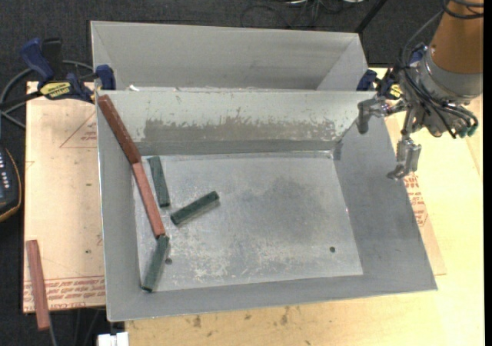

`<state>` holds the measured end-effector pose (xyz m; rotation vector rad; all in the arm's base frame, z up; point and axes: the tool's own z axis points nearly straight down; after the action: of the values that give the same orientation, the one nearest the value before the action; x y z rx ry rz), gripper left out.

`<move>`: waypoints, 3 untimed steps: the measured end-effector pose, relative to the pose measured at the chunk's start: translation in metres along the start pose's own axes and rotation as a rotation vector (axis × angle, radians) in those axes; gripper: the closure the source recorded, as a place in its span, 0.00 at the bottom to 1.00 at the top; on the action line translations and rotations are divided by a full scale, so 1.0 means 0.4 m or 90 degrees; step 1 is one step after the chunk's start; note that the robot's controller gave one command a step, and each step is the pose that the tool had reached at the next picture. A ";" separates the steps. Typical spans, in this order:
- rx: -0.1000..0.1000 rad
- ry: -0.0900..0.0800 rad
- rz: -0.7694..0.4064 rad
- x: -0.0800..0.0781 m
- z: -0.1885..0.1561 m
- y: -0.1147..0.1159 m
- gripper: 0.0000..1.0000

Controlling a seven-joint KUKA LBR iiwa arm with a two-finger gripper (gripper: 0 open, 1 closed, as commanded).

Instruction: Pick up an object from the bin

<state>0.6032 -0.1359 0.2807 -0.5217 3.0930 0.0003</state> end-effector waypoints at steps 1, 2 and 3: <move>-0.001 0.002 -0.077 -0.100 0.166 -0.045 0.00; 0.000 0.001 -0.216 -0.084 0.178 -0.073 0.00; -0.001 0.001 -0.216 -0.085 0.178 -0.073 1.00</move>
Offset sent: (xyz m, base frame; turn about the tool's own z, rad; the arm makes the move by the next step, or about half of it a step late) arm 0.0436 -0.0041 -0.0628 -0.1233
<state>0.6452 -0.1521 0.2097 -1.0364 2.9619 0.0014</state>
